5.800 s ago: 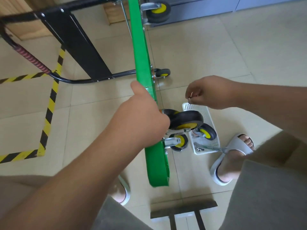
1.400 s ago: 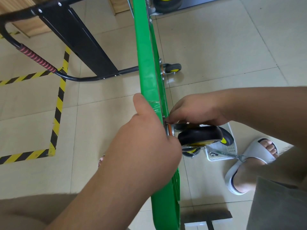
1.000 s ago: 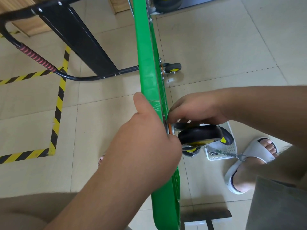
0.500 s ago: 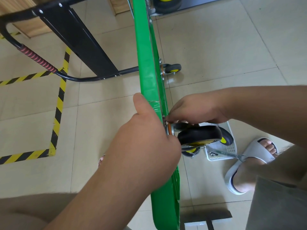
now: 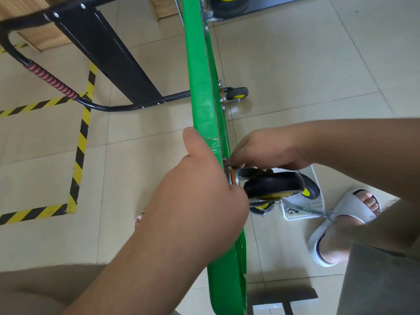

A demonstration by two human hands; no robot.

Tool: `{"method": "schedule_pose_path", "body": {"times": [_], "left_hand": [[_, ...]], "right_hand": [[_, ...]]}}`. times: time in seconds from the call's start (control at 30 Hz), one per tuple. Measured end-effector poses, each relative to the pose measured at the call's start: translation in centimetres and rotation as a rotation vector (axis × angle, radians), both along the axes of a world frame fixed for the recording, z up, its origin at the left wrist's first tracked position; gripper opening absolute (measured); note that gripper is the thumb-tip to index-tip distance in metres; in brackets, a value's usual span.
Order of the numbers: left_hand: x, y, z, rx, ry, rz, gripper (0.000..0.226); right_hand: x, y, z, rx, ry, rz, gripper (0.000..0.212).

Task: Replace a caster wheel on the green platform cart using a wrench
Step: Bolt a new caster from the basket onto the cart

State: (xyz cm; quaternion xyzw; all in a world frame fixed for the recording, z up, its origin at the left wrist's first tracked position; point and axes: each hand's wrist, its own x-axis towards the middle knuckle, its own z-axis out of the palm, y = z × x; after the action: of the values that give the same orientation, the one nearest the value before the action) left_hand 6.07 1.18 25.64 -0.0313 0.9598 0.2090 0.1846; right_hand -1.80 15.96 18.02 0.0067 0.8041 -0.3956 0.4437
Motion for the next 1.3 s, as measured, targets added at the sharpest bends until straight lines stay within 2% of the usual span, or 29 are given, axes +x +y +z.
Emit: {"method": "schedule_pose_path", "body": {"times": [0.1, 0.23, 0.4, 0.57, 0.73, 1.0, 1.3], "left_hand": [[0.03, -0.04, -0.04, -0.008, 0.006, -0.007, 0.049], [0.01, -0.02, -0.09, -0.017, 0.004, -0.002, 0.048], [0.0, 0.0, -0.01, -0.015, 0.003, 0.001, 0.048], [0.01, 0.06, 0.08, -0.017, 0.004, -0.002, 0.046], [-0.05, 0.11, 0.01, -0.017, 0.006, -0.003, 0.048], [-0.09, 0.04, -0.08, -0.024, 0.01, -0.009, 0.05], [-0.07, 0.05, 0.06, -0.049, 0.002, -0.014, 0.046]], "right_hand": [[-0.04, -0.17, 0.23, 0.003, 0.021, -0.001, 0.024], [-0.02, -0.15, 0.37, -0.038, -0.05, 0.007, 0.03], [-0.04, 0.1, 0.5, -0.053, -0.062, 0.015, 0.019], [0.16, 0.3, 0.28, -0.067, -0.12, -0.038, 0.03], [-0.01, 0.13, 0.16, -0.009, 0.028, 0.006, 0.028], [-0.33, 0.15, 0.08, -0.076, -0.018, 0.04, 0.018], [0.03, 0.29, 0.22, -0.089, -0.089, -0.016, 0.028]]}}
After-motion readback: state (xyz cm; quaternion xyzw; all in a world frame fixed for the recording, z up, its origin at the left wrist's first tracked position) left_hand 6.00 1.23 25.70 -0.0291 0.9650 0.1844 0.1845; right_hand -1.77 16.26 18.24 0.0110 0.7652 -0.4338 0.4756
